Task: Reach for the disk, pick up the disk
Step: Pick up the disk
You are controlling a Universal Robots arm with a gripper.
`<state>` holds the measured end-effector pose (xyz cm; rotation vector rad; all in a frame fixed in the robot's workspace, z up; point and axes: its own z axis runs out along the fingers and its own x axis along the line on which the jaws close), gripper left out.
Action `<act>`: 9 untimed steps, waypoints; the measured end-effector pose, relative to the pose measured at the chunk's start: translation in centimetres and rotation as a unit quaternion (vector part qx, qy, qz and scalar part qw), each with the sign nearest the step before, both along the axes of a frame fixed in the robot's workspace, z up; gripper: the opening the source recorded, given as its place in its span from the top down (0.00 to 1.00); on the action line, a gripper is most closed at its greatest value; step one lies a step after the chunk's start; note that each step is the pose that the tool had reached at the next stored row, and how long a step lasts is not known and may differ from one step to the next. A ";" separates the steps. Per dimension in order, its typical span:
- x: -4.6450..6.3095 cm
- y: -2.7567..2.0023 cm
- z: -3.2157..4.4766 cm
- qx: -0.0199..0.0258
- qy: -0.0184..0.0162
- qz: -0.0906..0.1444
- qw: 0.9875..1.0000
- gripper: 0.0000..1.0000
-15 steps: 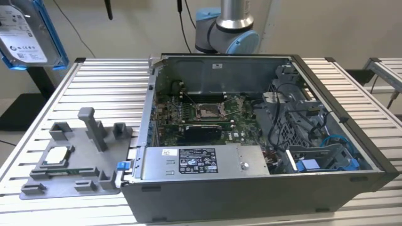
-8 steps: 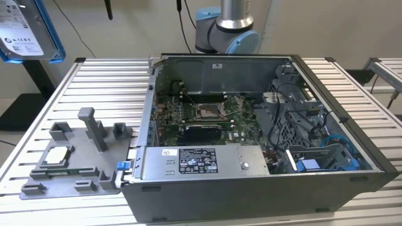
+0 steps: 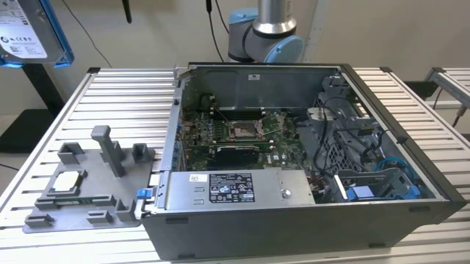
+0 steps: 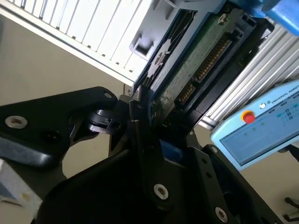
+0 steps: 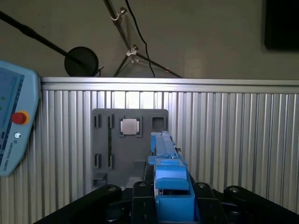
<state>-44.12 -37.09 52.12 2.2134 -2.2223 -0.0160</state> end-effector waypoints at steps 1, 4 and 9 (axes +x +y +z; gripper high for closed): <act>0.0 0.00 0.00 0.000 0.000 0.000 1.000 1.00; 0.0 0.00 0.00 0.000 0.000 0.000 1.000 1.00; 0.0 0.00 0.00 -0.001 0.000 0.000 1.000 1.00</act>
